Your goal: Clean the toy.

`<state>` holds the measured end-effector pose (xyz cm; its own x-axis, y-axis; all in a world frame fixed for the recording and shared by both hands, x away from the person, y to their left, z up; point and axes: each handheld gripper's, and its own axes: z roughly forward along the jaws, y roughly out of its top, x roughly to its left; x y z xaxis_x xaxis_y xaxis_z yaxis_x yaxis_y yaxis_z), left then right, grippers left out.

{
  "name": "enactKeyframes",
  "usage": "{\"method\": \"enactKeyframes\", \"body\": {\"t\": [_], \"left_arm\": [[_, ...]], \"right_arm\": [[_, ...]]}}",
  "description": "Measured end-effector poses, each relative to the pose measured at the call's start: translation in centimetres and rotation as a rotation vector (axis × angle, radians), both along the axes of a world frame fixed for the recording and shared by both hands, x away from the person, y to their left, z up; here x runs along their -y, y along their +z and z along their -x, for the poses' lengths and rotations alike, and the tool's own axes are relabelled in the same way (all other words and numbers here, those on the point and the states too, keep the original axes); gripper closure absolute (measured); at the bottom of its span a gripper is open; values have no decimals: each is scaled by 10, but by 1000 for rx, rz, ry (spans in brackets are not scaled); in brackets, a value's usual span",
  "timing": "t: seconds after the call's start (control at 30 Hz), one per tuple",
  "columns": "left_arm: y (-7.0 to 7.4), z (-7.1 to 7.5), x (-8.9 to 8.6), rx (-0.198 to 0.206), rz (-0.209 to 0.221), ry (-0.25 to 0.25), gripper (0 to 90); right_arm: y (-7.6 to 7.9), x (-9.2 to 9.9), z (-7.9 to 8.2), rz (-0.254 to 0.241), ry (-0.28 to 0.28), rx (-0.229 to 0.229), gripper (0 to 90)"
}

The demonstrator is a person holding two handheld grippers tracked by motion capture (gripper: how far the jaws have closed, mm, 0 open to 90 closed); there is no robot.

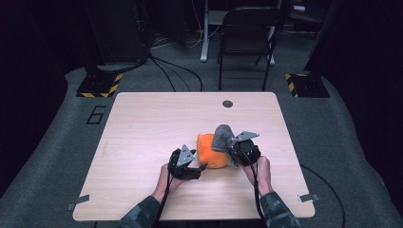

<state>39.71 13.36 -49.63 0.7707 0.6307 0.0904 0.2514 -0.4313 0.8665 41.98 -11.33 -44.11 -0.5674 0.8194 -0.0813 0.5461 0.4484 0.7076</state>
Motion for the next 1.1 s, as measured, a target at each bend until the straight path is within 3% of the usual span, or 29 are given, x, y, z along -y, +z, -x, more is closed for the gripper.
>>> {"method": "enactKeyframes", "body": {"t": [0.13, 0.33, 0.5, 0.83, 1.1], "left_arm": [[-7, -1, 2, 22, -67, 1, 215], [-19, -9, 7, 12, -100, 5, 179], [-23, -11, 12, 29, -135, -4, 187], [-28, -10, 17, 75, -165, -11, 307], [-30, -8, 17, 102, -156, -14, 550]], "right_arm": [[1, 0, -1, 3, 7, -5, 758], [0, 0, -2, -7, -3, -21, 758], [0, 0, -2, -5, -2, -18, 758], [0, 1, -2, -2, 3, -20, 757], [0, 1, -2, -10, -4, -22, 757]]}}
